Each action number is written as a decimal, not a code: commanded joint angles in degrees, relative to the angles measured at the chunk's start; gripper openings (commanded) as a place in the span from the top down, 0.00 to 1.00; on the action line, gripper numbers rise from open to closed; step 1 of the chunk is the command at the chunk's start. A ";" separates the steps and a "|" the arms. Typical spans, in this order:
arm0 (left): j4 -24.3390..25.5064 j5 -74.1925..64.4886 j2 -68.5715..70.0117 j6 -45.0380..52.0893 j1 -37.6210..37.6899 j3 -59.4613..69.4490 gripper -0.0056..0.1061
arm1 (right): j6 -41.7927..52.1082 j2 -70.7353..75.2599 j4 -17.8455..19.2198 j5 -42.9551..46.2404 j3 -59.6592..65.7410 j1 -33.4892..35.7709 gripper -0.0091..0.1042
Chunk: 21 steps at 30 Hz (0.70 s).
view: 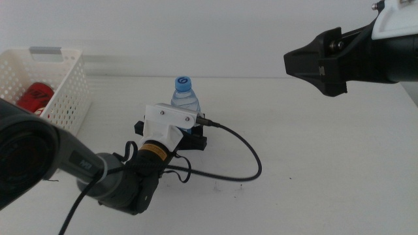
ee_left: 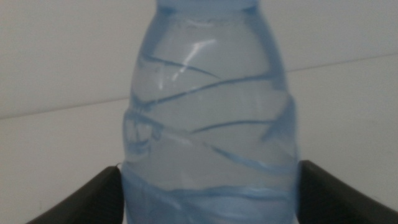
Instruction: Use arms to grab the bottles and put them into the dustbin to the left of the table.
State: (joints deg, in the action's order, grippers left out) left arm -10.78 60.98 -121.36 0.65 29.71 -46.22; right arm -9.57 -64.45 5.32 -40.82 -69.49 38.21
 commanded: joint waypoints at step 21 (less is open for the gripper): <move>2.23 -7.77 4.83 0.76 -1.11 -1.77 0.94 | 0.39 0.14 0.13 0.46 -0.25 0.05 0.11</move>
State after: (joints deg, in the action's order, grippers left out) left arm -9.26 53.22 -121.01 1.97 28.57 -49.09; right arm -9.57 -64.45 5.32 -40.82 -69.49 38.21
